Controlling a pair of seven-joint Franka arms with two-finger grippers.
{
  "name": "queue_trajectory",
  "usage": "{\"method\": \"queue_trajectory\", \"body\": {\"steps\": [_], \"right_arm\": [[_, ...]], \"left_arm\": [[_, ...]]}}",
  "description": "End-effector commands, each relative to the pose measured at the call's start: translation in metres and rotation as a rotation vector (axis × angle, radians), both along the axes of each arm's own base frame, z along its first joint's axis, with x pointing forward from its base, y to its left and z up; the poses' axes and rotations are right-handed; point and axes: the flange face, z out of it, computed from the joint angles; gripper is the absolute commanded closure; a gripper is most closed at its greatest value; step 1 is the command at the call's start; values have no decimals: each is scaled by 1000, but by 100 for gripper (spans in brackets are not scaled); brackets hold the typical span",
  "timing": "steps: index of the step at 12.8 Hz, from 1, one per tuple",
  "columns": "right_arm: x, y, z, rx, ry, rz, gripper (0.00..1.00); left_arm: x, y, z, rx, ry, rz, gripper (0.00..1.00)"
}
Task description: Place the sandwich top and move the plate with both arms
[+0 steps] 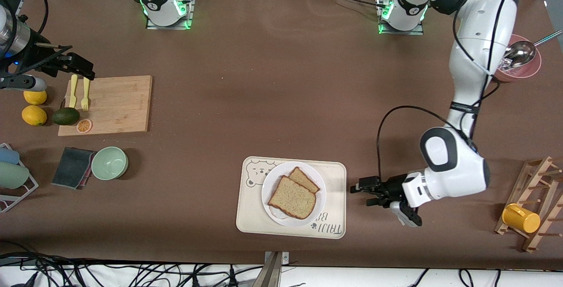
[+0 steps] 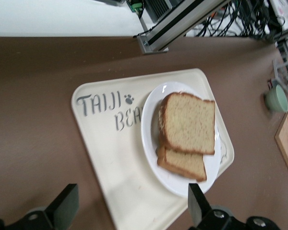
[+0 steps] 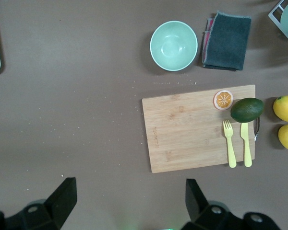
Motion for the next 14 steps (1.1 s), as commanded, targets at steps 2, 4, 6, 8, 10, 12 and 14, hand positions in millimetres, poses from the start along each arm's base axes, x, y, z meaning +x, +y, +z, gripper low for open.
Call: {"method": "queue_trajectory", "body": {"steps": [2,4,6,8,10,12,14], "right_arm": [[-1,0,2,4,5,-6,0],[-1,0,2,4,6,-7,0],[-1,0,2,4,6,-7,0],[-1,0,2,4,6,-7,0],[-1,0,2,4,7,-6,0],[-1,0,2,4,7,-6,0],[-1,0,2,4,7,-6,0]], "left_arm": [[-16,24,64,247,-32,-156,0],[-24,26,86,306,-12,-209,0],[-38,24,144,389,-13,-210,0],[-56,21,186,409,65,-163,0],[-73,28,225,480,84,-142,0],[-98,17,270,548,75,-140,0],[-123,24,307,585,92,-54,0]]}}
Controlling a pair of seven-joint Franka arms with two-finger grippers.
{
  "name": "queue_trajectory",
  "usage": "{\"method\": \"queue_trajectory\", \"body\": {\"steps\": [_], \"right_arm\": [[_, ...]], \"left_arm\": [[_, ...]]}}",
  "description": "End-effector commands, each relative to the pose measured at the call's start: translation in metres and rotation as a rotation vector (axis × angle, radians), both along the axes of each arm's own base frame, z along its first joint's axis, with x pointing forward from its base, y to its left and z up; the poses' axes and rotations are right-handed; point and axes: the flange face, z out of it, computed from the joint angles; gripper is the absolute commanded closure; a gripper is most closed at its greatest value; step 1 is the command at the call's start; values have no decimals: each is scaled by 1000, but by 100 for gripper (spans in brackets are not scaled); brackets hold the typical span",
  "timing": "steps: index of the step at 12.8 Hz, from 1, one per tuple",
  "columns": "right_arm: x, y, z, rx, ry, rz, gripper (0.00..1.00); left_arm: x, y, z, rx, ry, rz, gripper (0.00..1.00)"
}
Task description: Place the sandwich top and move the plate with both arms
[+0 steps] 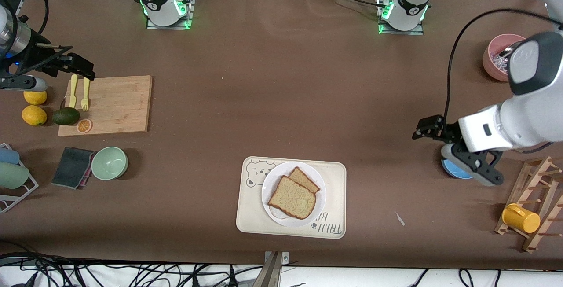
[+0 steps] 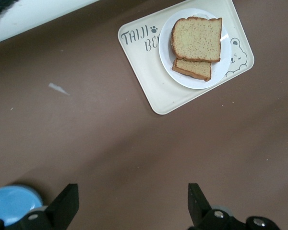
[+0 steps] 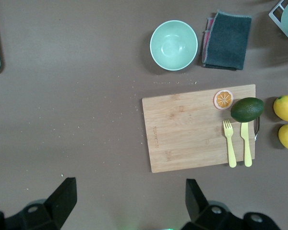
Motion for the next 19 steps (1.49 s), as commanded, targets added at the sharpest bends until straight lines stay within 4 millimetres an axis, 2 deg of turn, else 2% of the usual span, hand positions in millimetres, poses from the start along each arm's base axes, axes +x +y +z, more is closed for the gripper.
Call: {"method": "queue_trajectory", "body": {"steps": [1,3,5,7,11,12,19], "right_arm": [[-1,0,3,4,4,-6,0],[-1,0,3,4,4,-6,0],[-1,0,3,4,4,-6,0],[-1,0,3,5,4,-4,0],[-1,-1,3,5,4,-7,0],[-1,0,4,5,1,-5,0],[4,3,-4,7,5,10,0]], "left_arm": [[-48,11,40,107,-8,74,0],[-78,32,59,174,-25,109,0],[-104,51,56,237,0,160,0],[-122,51,57,283,15,324,0],[-122,52,57,264,-19,372,0],[-124,58,61,257,-46,386,0],[-120,60,65,253,-46,393,0]]}}
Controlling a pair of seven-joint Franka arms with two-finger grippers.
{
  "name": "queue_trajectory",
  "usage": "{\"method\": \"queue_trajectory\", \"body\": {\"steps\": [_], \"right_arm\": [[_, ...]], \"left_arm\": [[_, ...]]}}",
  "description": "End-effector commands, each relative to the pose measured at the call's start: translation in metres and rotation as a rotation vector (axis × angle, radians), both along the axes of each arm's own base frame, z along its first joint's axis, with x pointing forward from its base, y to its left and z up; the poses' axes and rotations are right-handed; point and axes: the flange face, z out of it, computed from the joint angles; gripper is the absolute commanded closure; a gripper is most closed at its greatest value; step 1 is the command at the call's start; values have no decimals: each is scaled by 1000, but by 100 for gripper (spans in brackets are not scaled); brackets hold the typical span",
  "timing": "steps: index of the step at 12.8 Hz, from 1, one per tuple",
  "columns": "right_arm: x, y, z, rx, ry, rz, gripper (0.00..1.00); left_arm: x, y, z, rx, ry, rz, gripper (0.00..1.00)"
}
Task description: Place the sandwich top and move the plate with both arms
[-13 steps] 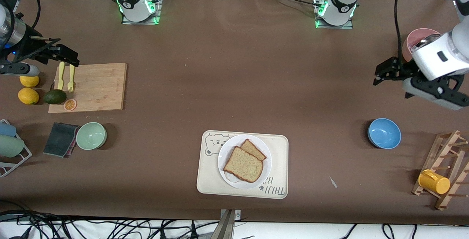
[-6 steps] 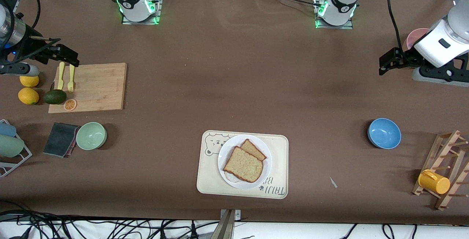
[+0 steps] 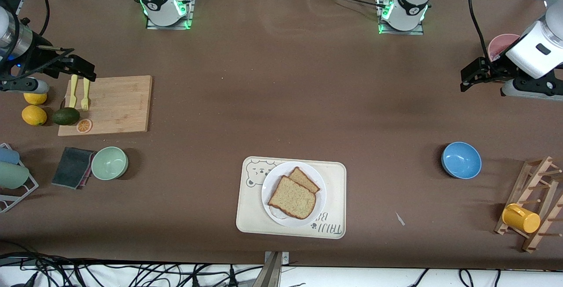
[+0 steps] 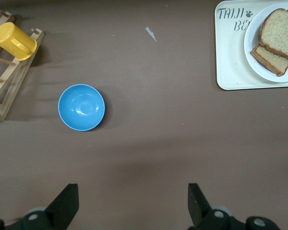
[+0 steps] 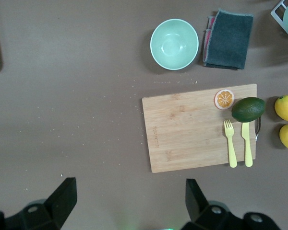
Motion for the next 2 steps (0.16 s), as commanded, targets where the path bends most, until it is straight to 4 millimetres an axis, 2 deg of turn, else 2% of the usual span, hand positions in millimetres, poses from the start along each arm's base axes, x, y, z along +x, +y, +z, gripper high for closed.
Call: {"method": "queue_trajectory", "body": {"steps": [1,2], "right_arm": [[1,2,1,8,-2,10,0],[1,2,1,8,-4,10,0]], "left_arm": [[-3,0,4,26,-27,7,0],[3,3,6,19,-32,15,0]]}}
